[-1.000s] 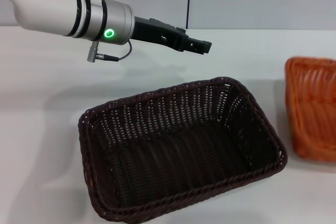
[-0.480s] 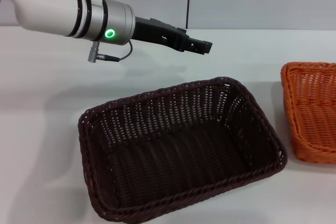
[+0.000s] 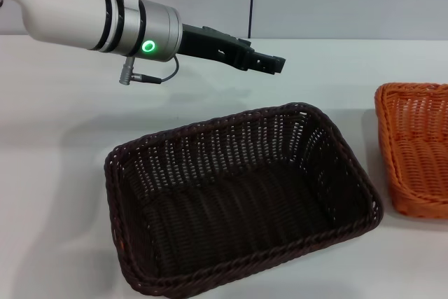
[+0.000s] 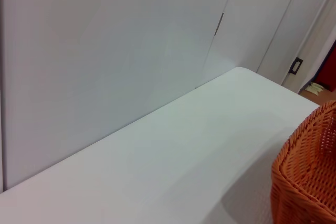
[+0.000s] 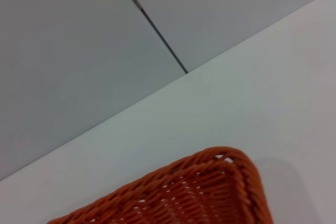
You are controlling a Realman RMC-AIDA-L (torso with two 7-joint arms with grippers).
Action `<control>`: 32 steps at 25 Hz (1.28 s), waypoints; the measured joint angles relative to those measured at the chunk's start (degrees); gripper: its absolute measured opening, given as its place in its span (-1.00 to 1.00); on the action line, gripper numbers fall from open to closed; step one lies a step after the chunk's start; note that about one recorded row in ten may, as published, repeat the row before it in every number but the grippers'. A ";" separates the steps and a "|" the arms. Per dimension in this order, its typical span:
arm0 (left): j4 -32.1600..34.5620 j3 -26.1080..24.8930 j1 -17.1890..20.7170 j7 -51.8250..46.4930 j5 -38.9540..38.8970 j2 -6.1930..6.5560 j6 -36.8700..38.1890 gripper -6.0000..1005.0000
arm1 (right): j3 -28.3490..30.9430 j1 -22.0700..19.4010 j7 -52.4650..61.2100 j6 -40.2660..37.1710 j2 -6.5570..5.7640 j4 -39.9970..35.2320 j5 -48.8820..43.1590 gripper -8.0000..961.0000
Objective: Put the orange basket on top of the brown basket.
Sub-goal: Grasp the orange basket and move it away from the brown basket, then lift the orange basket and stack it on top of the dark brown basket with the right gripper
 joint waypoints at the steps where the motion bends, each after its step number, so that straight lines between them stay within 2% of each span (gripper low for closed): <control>1: -0.03 0.00 0.02 0.01 -0.03 0.00 0.00 0.72 | 0.05 -0.15 -0.01 0.18 0.05 -0.16 0.06 0.23; 7: -0.17 -0.02 0.38 0.03 -0.67 0.00 0.00 0.72 | 0.35 -0.49 -0.05 0.31 0.06 -0.31 0.10 -0.22; 14: -0.03 0.00 0.59 0.03 -0.93 0.00 0.00 0.72 | 0.71 -1.09 -0.04 0.34 0.06 -0.35 0.47 -0.49; 18: -0.01 -0.17 0.82 0.03 -1.23 0.00 0.00 0.72 | 3.38 -1.85 -0.84 0.43 0.12 -0.34 2.79 -0.64; 22: -0.67 -0.30 1.30 0.03 -1.60 0.00 0.00 0.72 | 6.36 -4.28 -3.29 0.33 0.17 0.30 11.26 -0.64; 27: -0.79 -0.22 1.41 0.03 -1.74 0.00 0.42 0.72 | 6.55 -6.89 -6.66 0.45 0.51 2.50 22.90 -0.63; 32: -0.82 -0.25 1.44 0.03 -1.85 0.00 1.16 0.72 | 6.54 -7.57 -10.30 -0.09 0.77 5.27 30.60 -0.64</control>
